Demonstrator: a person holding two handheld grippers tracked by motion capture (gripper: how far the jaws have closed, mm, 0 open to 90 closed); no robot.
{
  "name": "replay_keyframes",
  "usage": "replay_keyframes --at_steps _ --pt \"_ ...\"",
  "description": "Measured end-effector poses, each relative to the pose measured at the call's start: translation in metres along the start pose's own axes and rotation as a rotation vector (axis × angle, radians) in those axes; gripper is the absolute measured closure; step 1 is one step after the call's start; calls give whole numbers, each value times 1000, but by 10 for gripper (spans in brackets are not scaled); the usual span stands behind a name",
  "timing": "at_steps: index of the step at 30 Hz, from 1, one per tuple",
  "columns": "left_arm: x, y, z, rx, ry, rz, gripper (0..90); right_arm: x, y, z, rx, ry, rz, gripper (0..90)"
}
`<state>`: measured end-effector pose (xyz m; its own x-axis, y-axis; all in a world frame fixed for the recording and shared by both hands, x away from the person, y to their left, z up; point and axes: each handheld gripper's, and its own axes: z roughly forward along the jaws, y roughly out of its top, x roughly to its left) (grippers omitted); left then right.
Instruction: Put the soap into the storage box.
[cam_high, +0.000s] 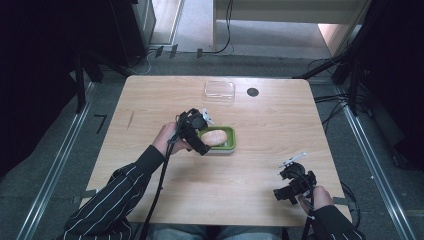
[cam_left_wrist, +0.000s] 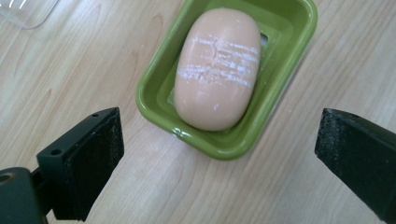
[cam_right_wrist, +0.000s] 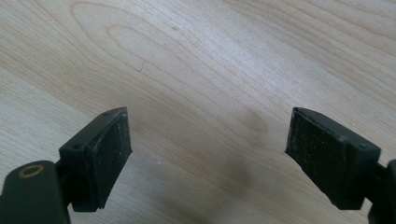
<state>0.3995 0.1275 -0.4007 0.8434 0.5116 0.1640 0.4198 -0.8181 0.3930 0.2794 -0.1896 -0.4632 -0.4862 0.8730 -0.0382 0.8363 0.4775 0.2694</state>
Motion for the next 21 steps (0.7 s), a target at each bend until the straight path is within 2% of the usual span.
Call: replay_keyframes --at_steps 14,18,21 --pt "-9 -27 -17 7 45 -33 18 0 0 0 2 0 -8 145" --pt "-11 -37 -21 -1 65 -58 18 1 0 0 0 -4 -6 145" --pt "-15 -50 -20 17 77 -74 18 1 0 0 -1 -1 -6 145"
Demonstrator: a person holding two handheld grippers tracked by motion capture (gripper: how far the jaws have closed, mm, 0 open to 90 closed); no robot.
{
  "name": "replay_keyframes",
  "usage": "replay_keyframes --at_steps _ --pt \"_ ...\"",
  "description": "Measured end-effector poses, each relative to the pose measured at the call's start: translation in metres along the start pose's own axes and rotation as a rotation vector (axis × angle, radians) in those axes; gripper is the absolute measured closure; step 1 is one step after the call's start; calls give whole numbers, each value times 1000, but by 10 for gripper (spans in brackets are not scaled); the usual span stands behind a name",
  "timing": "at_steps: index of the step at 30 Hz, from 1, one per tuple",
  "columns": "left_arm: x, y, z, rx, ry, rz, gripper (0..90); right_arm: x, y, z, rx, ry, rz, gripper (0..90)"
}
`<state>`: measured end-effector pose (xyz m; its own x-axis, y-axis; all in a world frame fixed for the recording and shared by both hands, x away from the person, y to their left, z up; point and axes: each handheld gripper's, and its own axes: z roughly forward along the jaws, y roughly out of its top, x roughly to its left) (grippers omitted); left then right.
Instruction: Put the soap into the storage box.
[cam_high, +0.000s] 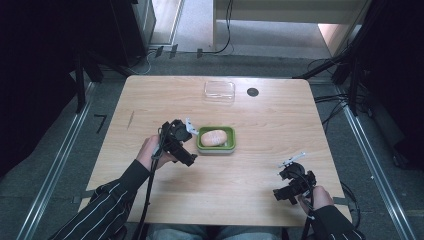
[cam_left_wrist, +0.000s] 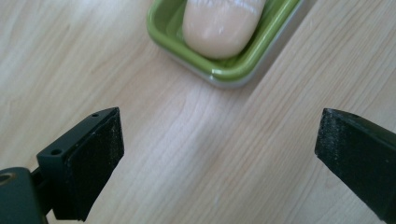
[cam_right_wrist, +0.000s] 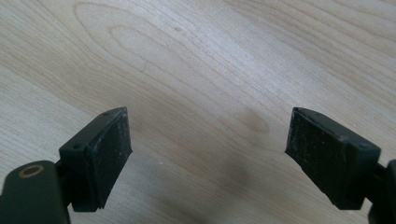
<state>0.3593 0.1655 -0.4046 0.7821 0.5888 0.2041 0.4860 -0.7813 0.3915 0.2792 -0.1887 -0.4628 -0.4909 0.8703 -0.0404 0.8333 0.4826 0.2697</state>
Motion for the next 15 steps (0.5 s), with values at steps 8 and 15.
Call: replay_keyframes --at_steps 8,15 --pt "0 -19 -1 19 9 -33 18 1 0 0 2 1 2 146" --pt "-3 -36 1 17 10 -33 18 1 1 0 1 0 -3 145"
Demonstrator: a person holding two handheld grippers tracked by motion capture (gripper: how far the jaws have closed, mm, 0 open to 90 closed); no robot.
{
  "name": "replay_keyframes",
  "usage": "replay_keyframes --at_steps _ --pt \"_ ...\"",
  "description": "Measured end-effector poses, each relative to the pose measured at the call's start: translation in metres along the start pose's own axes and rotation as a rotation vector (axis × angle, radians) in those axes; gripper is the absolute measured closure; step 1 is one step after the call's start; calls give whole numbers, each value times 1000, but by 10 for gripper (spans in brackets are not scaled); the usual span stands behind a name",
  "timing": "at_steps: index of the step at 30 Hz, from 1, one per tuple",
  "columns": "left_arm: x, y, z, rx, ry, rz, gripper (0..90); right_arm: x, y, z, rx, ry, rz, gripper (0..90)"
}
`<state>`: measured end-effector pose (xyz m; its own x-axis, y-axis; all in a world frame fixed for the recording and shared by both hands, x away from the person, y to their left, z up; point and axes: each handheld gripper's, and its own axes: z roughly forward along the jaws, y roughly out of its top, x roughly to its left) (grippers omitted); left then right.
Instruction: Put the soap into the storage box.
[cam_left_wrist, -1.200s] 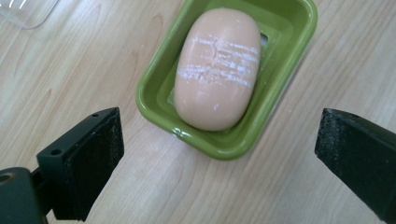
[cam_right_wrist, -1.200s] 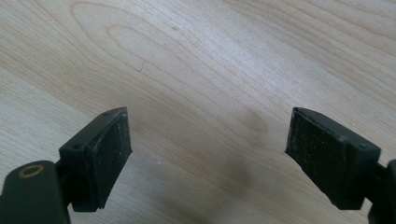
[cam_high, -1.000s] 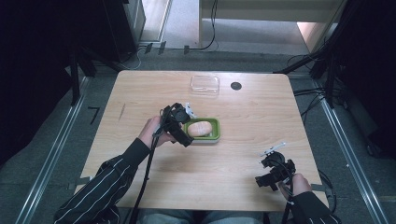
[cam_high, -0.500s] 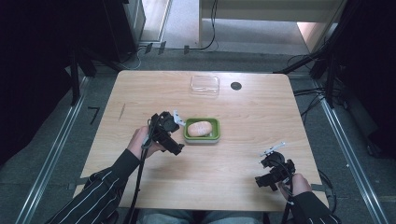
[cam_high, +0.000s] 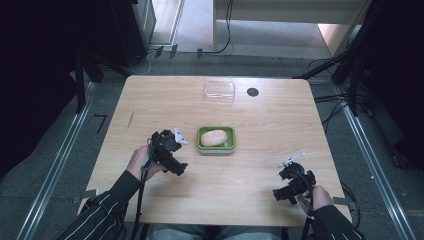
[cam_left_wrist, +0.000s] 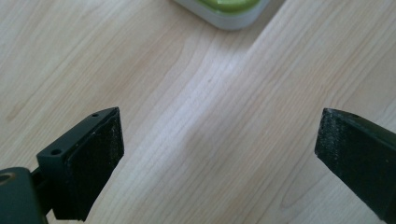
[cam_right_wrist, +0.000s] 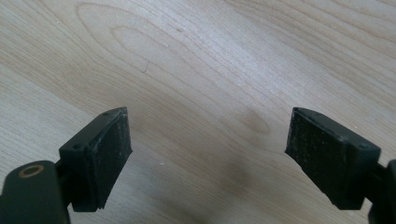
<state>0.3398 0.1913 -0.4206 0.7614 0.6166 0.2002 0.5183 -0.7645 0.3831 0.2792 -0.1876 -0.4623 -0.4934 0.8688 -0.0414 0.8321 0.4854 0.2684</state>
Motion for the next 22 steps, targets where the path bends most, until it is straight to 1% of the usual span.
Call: replay_keyframes --at_steps 3,4,7,9,10,12,13,14,16,17,18,19,22 --pt "-2 -11 1 1 -2 -7 17 0 0 0 0 0 0 146" --pt "-2 -11 1 1 -2 -7 17 0 0 0 0 0 0 146" --pt "-3 -18 0 12 -3 -12 17 0 0 0 -1 0 -9 145" --pt "-4 -21 -1 19 5 -10 18 1 0 0 -1 -2 -11 145" --pt "-5 -22 -1 20 3 -2 17 1 0 0 -1 -4 -13 145" --pt "-7 -26 -1 22 -3 -3 18 1 0 0 -1 -6 -15 145" --pt "-9 -29 -1 27 -13 13 18 2 0 1 0 -8 -17 145" --pt "-9 -29 -1 27 -13 13 17 2 0 1 1 -7 -18 145" --pt "-11 -33 1 45 -22 27 17 2 0 1 1 -11 -19 145" --pt "-12 -34 3 62 -33 35 17 3 0 1 -3 -12 -21 145" --pt "-12 -34 3 62 -33 35 17 3 0 1 -3 -12 -21 145" --pt "-14 -34 4 61 -40 47 17 3 0 1 0 -16 -27 145" --pt "-14 -34 5 61 -36 49 18 3 1 1 1 -24 -27 146"
